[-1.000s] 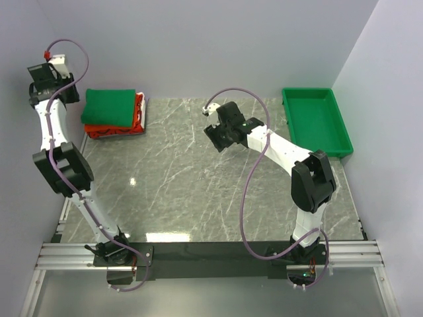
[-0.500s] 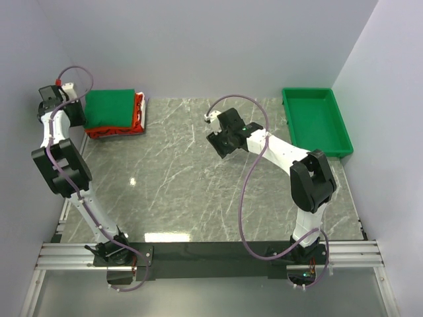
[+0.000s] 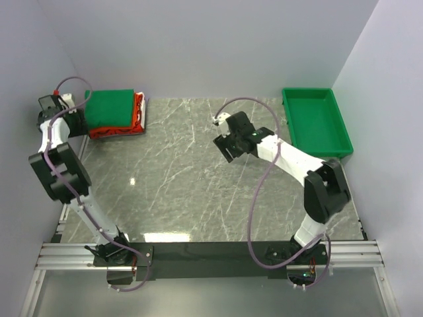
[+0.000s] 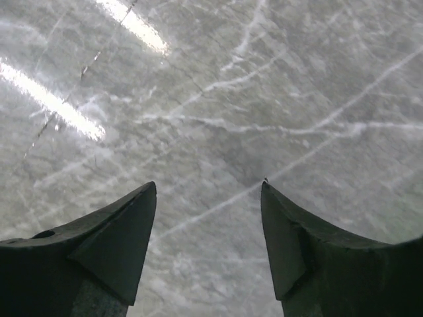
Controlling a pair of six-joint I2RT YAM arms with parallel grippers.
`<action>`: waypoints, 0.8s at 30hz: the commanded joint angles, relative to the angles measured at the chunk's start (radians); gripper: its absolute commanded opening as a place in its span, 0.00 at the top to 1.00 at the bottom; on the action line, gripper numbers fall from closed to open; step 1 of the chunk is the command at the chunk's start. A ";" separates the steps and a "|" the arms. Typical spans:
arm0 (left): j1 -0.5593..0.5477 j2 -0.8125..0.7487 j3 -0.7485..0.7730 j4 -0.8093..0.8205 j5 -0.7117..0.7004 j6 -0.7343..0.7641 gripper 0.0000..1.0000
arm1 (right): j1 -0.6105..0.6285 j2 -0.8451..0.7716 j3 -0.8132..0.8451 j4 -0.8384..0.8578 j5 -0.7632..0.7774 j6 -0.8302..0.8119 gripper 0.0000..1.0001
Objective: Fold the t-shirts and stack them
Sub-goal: Reset both grippers
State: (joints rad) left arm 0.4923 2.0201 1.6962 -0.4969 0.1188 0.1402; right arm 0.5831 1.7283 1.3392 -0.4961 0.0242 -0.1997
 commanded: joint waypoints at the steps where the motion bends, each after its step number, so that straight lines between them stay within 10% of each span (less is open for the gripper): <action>1: 0.025 -0.256 -0.130 0.035 0.113 0.018 0.30 | -0.026 -0.137 -0.044 0.001 0.034 0.013 0.27; 6: 0.015 -0.484 -0.263 -0.028 0.284 0.072 0.01 | -0.091 -0.229 -0.146 -0.005 -0.019 0.052 0.21; 24: -0.537 -0.908 -0.826 0.006 0.146 -0.030 0.01 | -0.342 -0.567 -0.500 -0.004 -0.279 0.106 0.20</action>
State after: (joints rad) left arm -0.0257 1.1618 0.9016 -0.5377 0.2832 0.1593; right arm 0.2478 1.2110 0.8413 -0.5266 -0.2302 -0.0898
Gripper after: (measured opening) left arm 0.995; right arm 0.801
